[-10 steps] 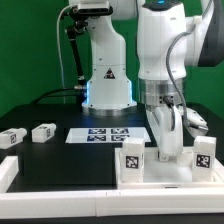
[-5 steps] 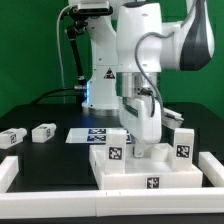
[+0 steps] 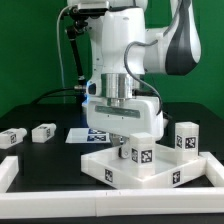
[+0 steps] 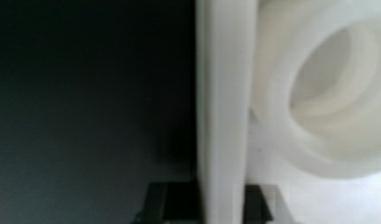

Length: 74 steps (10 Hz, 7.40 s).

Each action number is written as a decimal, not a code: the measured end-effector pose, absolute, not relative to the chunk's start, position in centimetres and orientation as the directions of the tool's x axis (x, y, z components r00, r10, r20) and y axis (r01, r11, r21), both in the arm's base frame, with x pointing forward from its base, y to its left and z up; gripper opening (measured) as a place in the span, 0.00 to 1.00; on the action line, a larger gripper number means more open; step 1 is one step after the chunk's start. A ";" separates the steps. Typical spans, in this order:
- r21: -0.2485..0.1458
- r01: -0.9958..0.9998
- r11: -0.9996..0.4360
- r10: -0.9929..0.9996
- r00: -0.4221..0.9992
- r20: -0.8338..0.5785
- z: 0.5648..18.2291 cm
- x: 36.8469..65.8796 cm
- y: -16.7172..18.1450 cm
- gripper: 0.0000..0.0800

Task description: Assemble square table

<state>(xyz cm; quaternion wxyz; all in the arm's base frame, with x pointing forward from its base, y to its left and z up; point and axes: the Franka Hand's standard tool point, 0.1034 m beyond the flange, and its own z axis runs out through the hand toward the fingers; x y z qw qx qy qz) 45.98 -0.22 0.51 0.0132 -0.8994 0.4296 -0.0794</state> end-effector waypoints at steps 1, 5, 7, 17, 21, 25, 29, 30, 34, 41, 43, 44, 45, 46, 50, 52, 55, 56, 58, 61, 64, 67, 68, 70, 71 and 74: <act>-0.081 -0.728 -0.681 -0.731 0.668 0.141 0.5 46.0 -0.6 0.08; -0.038 -0.498 -0.867 -0.498 0.856 0.142 0.5 46.7 -4.0 0.08; -0.016 -0.381 -0.924 -0.379 0.914 0.146 0.5 46.9 -4.2 0.08; 0.133 0.550 -0.824 0.564 0.819 0.107 1.3 50.9 -7.2 0.08; 0.193 0.859 -0.474 0.879 0.475 0.043 1.5 54.4 -7.7 0.09; 0.227 0.964 -0.138 0.989 0.146 -0.017 1.8 57.4 -4.6 0.09; 0.265 0.961 0.084 0.996 -0.072 -0.056 2.4 60.4 -2.2 0.09; 0.265 0.961 0.079 0.996 -0.067 -0.055 2.4 60.4 -2.2 0.09; 0.274 0.961 0.041 0.999 -0.033 -0.032 2.6 62.0 0.5 0.09; 0.296 0.954 0.039 0.999 -0.035 -0.019 2.8 64.6 3.2 0.10; 0.296 0.954 0.039 0.999 -0.035 -0.019 2.8 64.6 3.2 0.10; 0.296 0.954 0.039 0.999 -0.035 -0.019 2.8 64.6 3.2 0.10; 0.296 0.954 0.039 0.999 -0.035 -0.019 2.8 64.6 3.2 0.10; 0.296 0.954 0.039 0.999 -0.035 -0.019 2.8 64.6 3.2 0.10; 0.278 0.961 -0.016 1.000 0.018 -0.005 2.9 64.5 4.4 0.10; 0.267 0.963 -0.034 0.999 0.036 -0.003 2.9 64.5 4.7 0.10; 0.265 0.964 -0.034 0.999 0.037 -0.004 2.8 64.4 4.7 0.10; 0.250 0.968 -0.033 0.999 0.036 -0.007 2.7 63.9 4.7 0.10; 0.220 0.975 -0.032 0.999 0.035 -0.012 2.5 62.9 4.8 0.57; 0.197 0.980 -0.030 0.999 0.034 -0.016 2.4 61.9 4.9 0.79; 0.196 0.980 -0.030 0.999 0.033 -0.016 2.4 61.8 4.9 0.81; 0.196 0.980 -0.030 0.999 0.033 -0.016 2.4 61.8 4.9 0.81; 0.196 0.980 -0.030 0.999 0.033 -0.016 2.4 61.8 4.9 0.81; 0.197 0.980 -0.030 0.999 0.034 -0.017 2.5 61.8 4.8 0.81; 0.184 0.983 -0.028 0.999 0.035 -0.033 4.2 61.7 3.8 0.81; 0.161 0.985 -0.056 0.995 0.068 -0.071 10.3 61.1 -0.3 0.81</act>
Offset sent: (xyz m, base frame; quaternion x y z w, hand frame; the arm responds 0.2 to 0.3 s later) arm 0.0148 -0.0153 -0.0128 0.0167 -0.0402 -0.1528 0.9873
